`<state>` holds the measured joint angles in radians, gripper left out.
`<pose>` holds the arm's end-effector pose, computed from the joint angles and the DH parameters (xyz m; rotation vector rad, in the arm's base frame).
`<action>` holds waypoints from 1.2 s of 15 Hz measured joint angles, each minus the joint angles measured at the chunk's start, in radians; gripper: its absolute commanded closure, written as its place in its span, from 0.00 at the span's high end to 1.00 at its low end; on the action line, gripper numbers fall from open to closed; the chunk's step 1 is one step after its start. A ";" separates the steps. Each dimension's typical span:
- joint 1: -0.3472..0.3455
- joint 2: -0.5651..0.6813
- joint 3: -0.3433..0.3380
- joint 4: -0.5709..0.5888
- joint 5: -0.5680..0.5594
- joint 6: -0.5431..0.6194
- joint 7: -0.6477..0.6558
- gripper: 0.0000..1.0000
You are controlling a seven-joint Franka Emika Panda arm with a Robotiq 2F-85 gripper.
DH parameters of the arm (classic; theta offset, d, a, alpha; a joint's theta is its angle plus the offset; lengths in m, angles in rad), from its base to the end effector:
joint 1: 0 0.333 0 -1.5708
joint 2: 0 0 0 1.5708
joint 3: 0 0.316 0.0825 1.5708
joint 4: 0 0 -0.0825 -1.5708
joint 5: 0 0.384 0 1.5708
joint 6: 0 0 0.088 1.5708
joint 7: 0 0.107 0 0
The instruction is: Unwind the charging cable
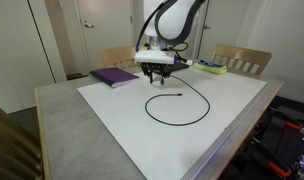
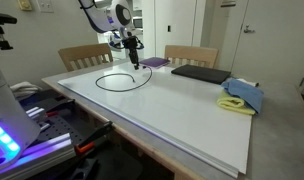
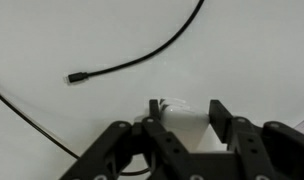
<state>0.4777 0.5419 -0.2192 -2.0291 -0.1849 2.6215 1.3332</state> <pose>0.5834 0.1608 0.1868 2.7330 -1.2908 0.2839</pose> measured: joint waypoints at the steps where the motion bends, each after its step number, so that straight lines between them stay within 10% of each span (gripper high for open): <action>1: -0.002 0.000 0.005 0.000 -0.001 0.000 0.000 0.53; 2: 0.000 0.000 0.009 0.000 -0.001 0.000 0.000 0.53; 3: 0.001 0.000 0.013 0.001 -0.001 0.000 0.001 0.28; 8: -0.001 0.000 0.016 0.002 -0.016 -0.016 0.052 0.28; 18: -0.041 0.000 -0.024 0.004 -0.067 -0.190 0.609 0.28</action>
<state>0.4369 0.5422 -0.2432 -2.0248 -0.2522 2.4314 1.9418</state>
